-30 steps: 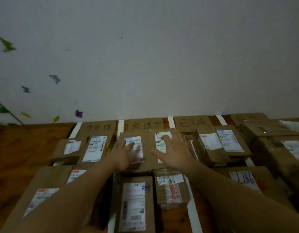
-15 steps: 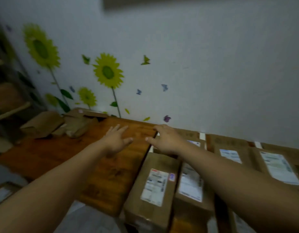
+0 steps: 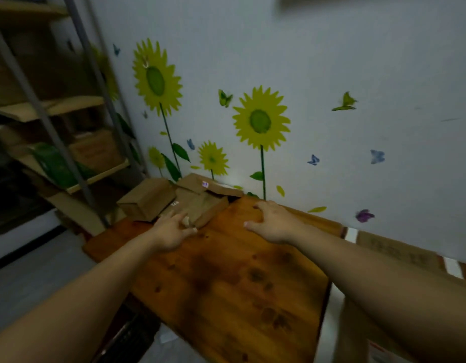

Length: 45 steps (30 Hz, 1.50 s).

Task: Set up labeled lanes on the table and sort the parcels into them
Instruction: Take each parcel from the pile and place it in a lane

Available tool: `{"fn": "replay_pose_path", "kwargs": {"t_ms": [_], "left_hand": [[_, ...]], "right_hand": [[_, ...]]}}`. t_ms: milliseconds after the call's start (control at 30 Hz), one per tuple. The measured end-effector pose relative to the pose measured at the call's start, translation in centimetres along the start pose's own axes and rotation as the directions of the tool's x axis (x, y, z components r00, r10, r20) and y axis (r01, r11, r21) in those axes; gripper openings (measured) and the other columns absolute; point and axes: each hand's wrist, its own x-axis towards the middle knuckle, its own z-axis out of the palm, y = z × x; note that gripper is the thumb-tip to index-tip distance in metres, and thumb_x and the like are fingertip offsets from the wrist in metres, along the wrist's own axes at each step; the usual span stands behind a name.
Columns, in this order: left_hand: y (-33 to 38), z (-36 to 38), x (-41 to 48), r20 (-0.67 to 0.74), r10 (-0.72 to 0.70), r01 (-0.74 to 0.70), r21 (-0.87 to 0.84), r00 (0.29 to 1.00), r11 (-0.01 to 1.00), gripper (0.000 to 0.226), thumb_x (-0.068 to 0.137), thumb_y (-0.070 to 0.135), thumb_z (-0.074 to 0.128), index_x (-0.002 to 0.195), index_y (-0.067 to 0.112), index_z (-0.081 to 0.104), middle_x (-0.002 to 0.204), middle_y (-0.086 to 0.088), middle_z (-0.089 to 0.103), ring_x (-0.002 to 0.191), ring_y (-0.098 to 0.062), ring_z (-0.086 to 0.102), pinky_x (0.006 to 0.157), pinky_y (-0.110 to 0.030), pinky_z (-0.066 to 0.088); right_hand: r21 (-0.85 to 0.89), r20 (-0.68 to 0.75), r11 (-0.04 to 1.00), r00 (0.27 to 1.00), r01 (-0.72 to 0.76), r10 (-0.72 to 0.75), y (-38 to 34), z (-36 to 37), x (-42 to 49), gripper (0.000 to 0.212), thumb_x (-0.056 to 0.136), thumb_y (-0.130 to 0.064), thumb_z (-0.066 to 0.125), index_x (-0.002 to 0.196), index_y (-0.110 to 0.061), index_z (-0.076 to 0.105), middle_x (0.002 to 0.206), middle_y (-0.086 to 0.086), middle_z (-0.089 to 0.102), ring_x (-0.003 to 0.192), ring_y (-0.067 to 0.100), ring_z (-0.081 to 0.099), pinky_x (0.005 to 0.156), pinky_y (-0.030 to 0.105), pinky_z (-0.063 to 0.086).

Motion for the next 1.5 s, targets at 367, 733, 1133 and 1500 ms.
{"fn": "replay_pose_path", "kwargs": {"t_ms": [367, 733, 1133, 1500], "left_hand": [[-3.0, -3.7, 17.0, 0.088, 0.006, -0.004, -0.027, 0.996, 1.0, 0.073, 0.09, 0.05, 0.05, 0.149, 0.024, 0.015, 0.158, -0.008, 0.008, 0.143, -0.031, 0.01, 0.114, -0.047, 0.019], [-5.1, -1.8, 39.0, 0.148, 0.208, -0.14, -0.373, 0.967, 0.917, 0.07, 0.089, 0.033, 0.06, 0.147, 0.015, 0.024, 0.141, -0.011, 0.045, 0.116, -0.022, 0.049, 0.087, -0.025, 0.038], [-6.2, 0.9, 45.8, 0.256, 0.289, -0.083, -0.601, 0.922, 0.795, 0.037, 0.09, 0.024, 0.061, 0.122, 0.015, 0.047, 0.118, -0.009, 0.055, 0.101, -0.025, 0.056, 0.084, -0.04, 0.05], [-3.0, -1.3, 35.0, -0.016, 0.558, -0.363, -0.776, 0.829, 0.516, 0.073, 0.078, -0.014, 0.062, 0.135, 0.022, 0.033, 0.102, 0.003, 0.052, 0.088, -0.013, 0.063, 0.059, -0.017, 0.052]], "right_hand": [[0.191, -0.024, 0.978, 0.996, -0.083, 0.09, -0.4, 3.6, 17.2, 0.064, 0.086, -0.05, 0.06, 0.141, -0.023, 0.041, 0.143, 0.004, 0.044, 0.128, 0.021, 0.043, 0.099, 0.03, 0.035], [0.539, -0.025, 0.778, 0.916, -0.324, 0.4, -2.3, 10.7, 32.9, 0.073, 0.088, -0.038, 0.062, 0.148, -0.029, 0.021, 0.143, 0.002, 0.045, 0.125, 0.024, 0.048, 0.099, 0.038, 0.046], [0.828, -0.015, 0.371, 0.645, -0.421, 0.764, -3.3, 13.9, 36.2, 0.03, 0.092, -0.032, 0.058, 0.118, -0.025, 0.046, 0.103, 0.001, 0.065, 0.088, 0.016, 0.065, 0.071, 0.03, 0.054], [0.763, -0.336, 0.618, 0.702, -0.188, 0.628, -3.6, 8.5, 25.6, 0.073, 0.084, 0.006, 0.063, 0.14, -0.032, 0.034, 0.101, -0.014, 0.053, 0.085, 0.007, 0.06, 0.057, 0.015, 0.052]]}}
